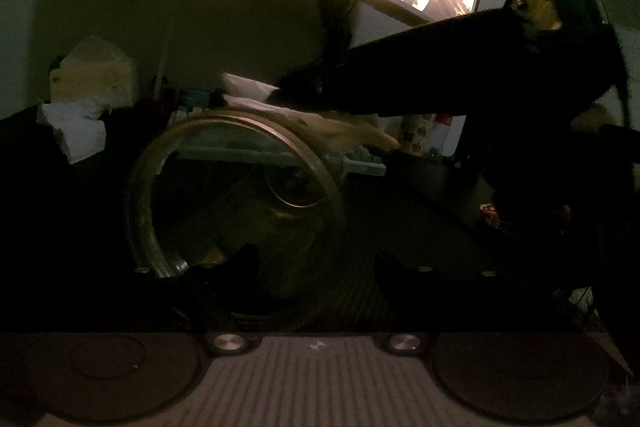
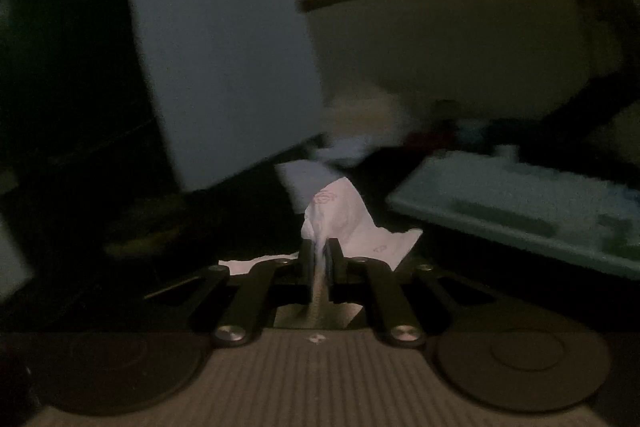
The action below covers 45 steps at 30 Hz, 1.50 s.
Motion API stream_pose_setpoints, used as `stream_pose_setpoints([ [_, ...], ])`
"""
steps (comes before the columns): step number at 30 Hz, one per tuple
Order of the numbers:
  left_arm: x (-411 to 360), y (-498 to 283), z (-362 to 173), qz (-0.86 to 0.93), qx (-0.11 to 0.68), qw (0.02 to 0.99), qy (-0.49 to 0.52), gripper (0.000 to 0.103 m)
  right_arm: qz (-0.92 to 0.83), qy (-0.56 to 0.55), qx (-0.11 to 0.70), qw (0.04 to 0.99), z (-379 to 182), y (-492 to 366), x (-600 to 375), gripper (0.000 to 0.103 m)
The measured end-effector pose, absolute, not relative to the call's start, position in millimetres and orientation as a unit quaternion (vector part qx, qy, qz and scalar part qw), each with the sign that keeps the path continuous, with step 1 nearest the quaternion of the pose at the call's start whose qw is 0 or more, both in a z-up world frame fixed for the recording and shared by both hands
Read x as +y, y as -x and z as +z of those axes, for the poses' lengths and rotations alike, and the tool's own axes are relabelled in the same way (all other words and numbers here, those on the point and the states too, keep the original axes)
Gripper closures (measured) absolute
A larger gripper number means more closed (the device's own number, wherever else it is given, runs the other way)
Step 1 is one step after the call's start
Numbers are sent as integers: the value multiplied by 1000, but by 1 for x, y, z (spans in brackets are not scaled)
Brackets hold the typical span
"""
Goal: Clean container
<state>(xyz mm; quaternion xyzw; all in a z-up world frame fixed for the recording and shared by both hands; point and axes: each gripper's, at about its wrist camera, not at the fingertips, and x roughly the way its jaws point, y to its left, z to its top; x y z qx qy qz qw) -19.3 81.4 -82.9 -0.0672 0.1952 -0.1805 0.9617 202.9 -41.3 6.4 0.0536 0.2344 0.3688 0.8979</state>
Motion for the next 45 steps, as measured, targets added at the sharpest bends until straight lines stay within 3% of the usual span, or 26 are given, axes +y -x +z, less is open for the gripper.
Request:
stream_pose_setpoints([
  [45, 86, 22, -84, -190, 195, 960, 62, 42, 382, -62, 228, 894, 7, -198, -44, 95],
])
